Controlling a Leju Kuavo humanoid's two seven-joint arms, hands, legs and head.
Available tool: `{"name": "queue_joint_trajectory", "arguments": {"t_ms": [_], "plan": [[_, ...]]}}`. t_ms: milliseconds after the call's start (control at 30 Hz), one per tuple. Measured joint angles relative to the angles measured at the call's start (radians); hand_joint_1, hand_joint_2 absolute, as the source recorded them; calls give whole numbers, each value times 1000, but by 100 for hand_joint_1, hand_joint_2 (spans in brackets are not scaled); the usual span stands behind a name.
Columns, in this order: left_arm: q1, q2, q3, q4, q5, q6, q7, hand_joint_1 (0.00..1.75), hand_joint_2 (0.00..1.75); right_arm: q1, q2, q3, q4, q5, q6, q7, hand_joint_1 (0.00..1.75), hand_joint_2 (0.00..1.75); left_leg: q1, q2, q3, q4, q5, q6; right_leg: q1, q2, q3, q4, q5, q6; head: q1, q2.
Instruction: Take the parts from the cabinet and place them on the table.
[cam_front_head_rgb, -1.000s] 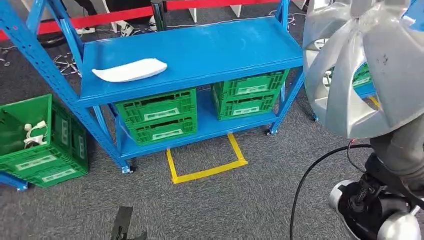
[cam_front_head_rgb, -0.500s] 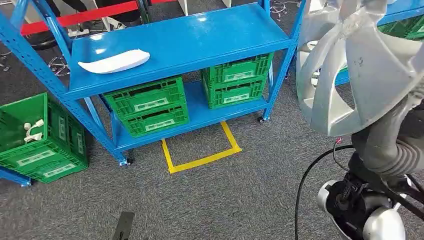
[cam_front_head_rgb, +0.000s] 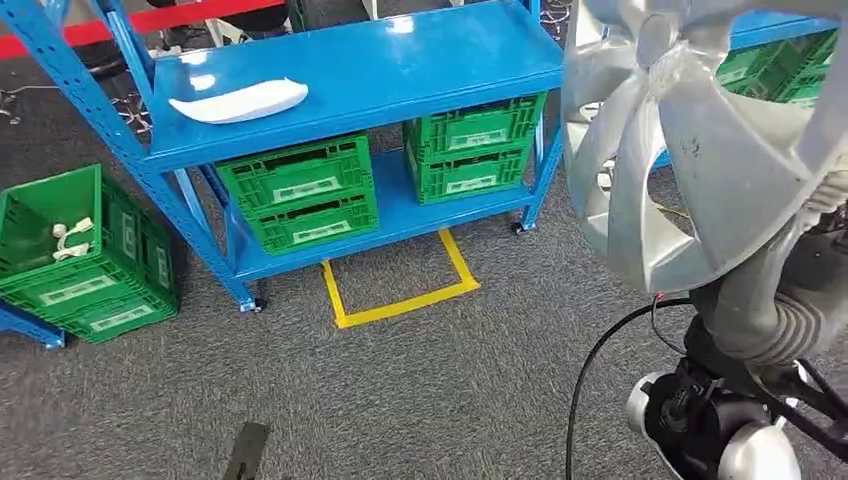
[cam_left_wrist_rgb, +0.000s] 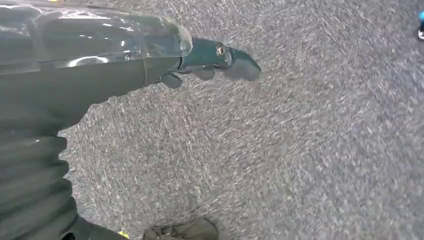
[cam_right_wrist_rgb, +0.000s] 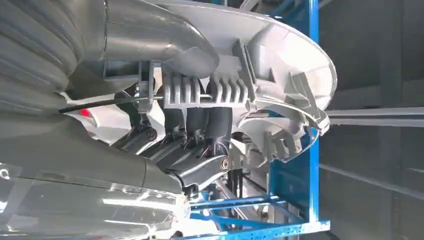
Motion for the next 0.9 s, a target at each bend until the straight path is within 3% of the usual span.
{"name": "queue_joint_trajectory", "arguments": {"t_ms": [33,100,133,167,267,300,367,400,433,467,500,533,567,600,633,667,700,733,800,833,867,900], "plan": [[0,0,0,0,-2,0,0,0,175,0,1,4,0,0,0,0,175,175,6,3,-12,8,4,-6,-7,0,29,-35,34,8,1,0],[0,0,0,0,-3,-2,2,0,175,-1,2,10,0,1,1,0,175,175,22,6,-35,29,9,-18,-25,-1,129,-199,109,30,3,0],[-1,2,-1,0,-5,-1,3,0,175,-1,3,13,0,2,2,-1,175,175,17,7,-51,40,10,-30,-32,6,169,-275,94,54,12,0],[-2,3,-1,0,-6,-1,3,0,175,-2,3,14,-1,2,2,-1,175,175,17,8,-60,50,16,-39,-24,19,181,-301,92,37,26,0],[2,1,-7,0,-6,-1,4,0,175,3,4,16,0,2,3,-1,175,175,14,11,-77,47,48,-61,-20,17,159,-289,96,7,10,0],[3,2,-8,0,-6,-1,6,0,175,3,4,16,1,2,3,-1,175,175,18,11,-88,49,46,-67,-22,9,145,-291,106,-11,10,0],[5,2,-10,0,-6,-1,6,0,175,0,5,16,0,2,3,-2,175,175,20,1,-105,116,-70,-70,-17,1,120,-289,125,-39,-10,0],[4,2,-10,0,-6,-2,6,0,175,0,5,17,0,2,3,-2,175,175,18,-4,-120,192,-137,-70,-11,-4,105,-289,136,-48,-16,0],[4,0,-12,0,-8,-2,6,0,175,0,6,17,0,2,3,-2,175,175,17,-7,-134,268,-184,-69,-5,-6,91,-288,147,-53,-20,0],[5,0,-14,0,-9,-2,6,0,175,1,7,18,0,1,3,-1,175,175,16,-8,-140,330,-205,-67,1,-8,75,-287,158,-56,-21,0],[6,0,-16,0,-9,-2,8,0,175,2,8,19,0,0,3,-1,175,175,14,-9,-131,361,-192,-62,7,-8,60,-286,170,-59,-21,0],[6,0,-17,0,-9,-2,9,0,175,2,8,19,0,-1,3,-1,175,175,9,-9,-101,350,-153,-53,14,-8,44,-285,181,-61,-22,0],[6,0,-18,0,-9,-2,9,0,175,2,8,19,0,-2,2,0,175,175,4,-10,-60,307,-114,-40,20,-8,32,-284,192,-62,-22,0],[6,0,-18,0,-9,-2,9,0,175,2,8,19,0,-4,2,0,175,175,-4,-12,1,231,-87,-23,25,-8,19,-284,202,-64,-23,0],[4,1,-18,0,-9,-1,9,0,175,2,8,19,0,-5,2,0,175,175,-17,-16,68,143,-92,-3,21,-9,15,-283,212,-64,-22,0],[4,2,-19,0,-10,-1,9,0,175,1,8,19,0,-5,2,1,175,175,-34,-15,143,43,-108,5,30,-7,11,-282,218,-59,-23,0],[1,2,-20,0,-11,-1,9,0,175,3,10,19,0,-7,2,2,175,175,-29,-12,167,-15,-128,9,31,-12,8,-283,232,-56,-26,0],[-1,2,-22,-1,-11,-1,9,0,175,0,10,21,0,-7,2,2,175,175,-33,-16,157,-15,-121,6,29,-12,1,-289,249,-54,-22,0],[7,-2,-24,0,-12,-2,9,0,175,-1,11,25,0,-9,2,6,175,175,-31,-17,141,-24,-96,9,31,-12,-4,-303,277,-47,-24,0],[8,-2,-24,0,-12,-2,10,0,175,1,12,26,2,-10,2,7,175,175,-21,-11,134,-35,-82,10,29,-6,-16,-294,241,-40,-29,0],[9,-4,-24,0,-12,-2,10,0,175,-1,12,28,3,-12,2,8,175,175,-21,-14,121,-33,-66,15,27,-4,-28,-260,179,-31,-22,0],[9,-8,-25,0,-13,-2,10,0,175,-1,12,29,6,-13,2,9,175,175,-21,-14,102,-29,-54,19,22,-4,-39,-191,102,-24,-18,0]]}}
